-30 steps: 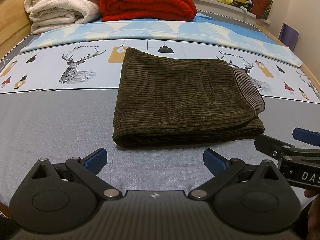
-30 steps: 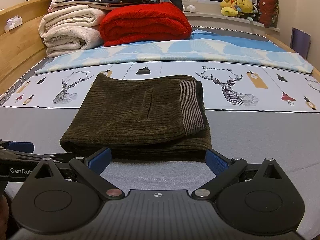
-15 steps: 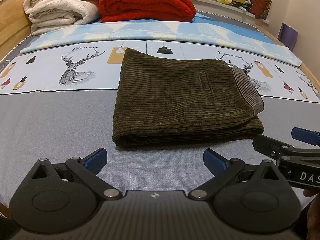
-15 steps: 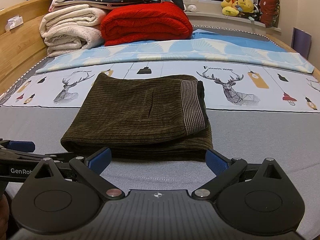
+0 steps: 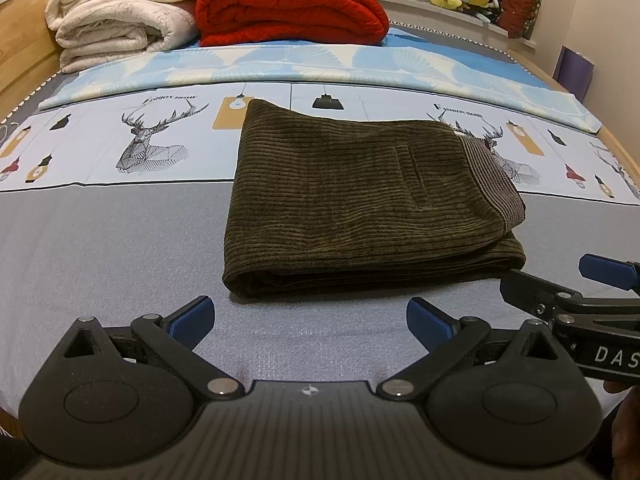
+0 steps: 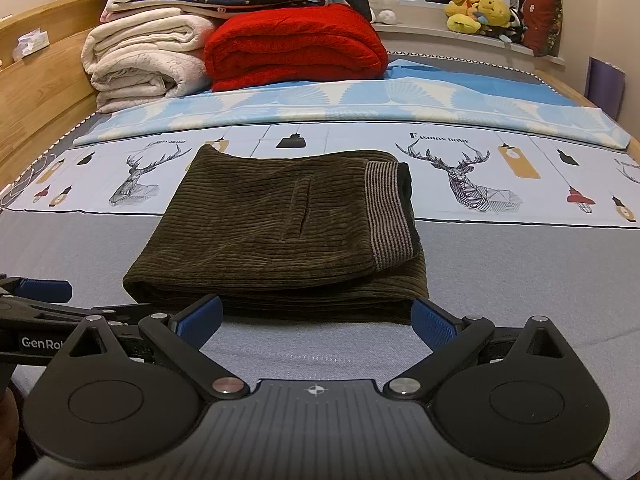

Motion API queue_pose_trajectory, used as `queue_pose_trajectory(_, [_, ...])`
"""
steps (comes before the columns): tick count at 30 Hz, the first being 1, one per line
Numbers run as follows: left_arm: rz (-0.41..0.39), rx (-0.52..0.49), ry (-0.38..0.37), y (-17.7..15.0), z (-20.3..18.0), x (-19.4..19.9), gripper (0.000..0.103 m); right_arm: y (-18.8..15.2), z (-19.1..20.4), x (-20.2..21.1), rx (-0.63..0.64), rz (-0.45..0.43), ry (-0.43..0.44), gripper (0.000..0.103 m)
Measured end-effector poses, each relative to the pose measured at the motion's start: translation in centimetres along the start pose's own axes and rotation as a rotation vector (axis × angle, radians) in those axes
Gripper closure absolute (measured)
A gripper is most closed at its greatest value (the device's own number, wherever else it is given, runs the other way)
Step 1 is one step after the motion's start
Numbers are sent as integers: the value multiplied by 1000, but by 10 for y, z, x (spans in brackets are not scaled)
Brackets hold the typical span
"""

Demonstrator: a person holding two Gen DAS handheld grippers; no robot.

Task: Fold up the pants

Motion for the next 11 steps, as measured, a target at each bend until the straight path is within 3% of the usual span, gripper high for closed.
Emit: queue_pose_trajectory(11, [-6, -2, 2, 1, 0, 0, 1, 0, 1, 0, -1, -1, -1, 3])
Point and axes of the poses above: each gripper's, at about its wrist camera, not at the fingertips, and x roughly against the way its jaws point, z to its left, y to its top, the point moved 10 cm from there along -x, roughly the way its jaws point, and after that the axes turned 14 degrees about -z, right-handed, at the moved point
